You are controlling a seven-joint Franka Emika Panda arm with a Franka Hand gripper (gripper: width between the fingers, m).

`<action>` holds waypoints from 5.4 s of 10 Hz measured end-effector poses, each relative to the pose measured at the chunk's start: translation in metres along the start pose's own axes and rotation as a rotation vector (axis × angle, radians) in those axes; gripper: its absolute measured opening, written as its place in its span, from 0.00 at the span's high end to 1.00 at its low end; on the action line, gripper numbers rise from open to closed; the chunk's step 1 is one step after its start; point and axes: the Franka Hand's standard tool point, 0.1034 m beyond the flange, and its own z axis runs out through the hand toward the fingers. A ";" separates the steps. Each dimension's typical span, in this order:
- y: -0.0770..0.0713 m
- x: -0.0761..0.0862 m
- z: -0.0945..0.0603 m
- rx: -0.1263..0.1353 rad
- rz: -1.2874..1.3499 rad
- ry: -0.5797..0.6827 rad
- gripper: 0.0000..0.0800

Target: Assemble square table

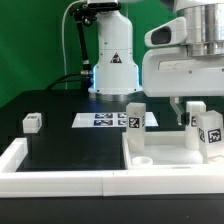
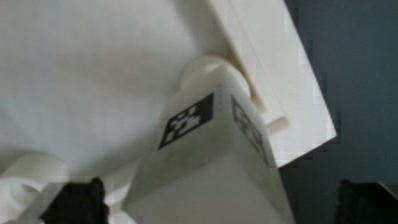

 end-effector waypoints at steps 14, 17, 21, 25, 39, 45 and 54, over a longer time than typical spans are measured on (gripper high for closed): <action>-0.002 0.000 0.000 -0.015 -0.354 0.006 0.63; -0.003 0.000 0.001 -0.019 -0.041 0.009 0.63; -0.003 0.002 0.003 -0.018 0.470 0.017 0.63; -0.004 -0.003 0.004 -0.026 0.890 -0.004 0.63; -0.022 -0.007 0.006 0.014 0.102 0.031 0.19; -0.013 -0.002 0.006 -0.020 -0.383 0.041 0.19; -0.010 0.001 0.005 -0.036 -0.474 0.047 0.64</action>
Offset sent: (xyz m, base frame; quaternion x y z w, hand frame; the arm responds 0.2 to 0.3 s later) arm -0.0069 0.0146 0.0039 0.0195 0.0019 -0.1443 0.9893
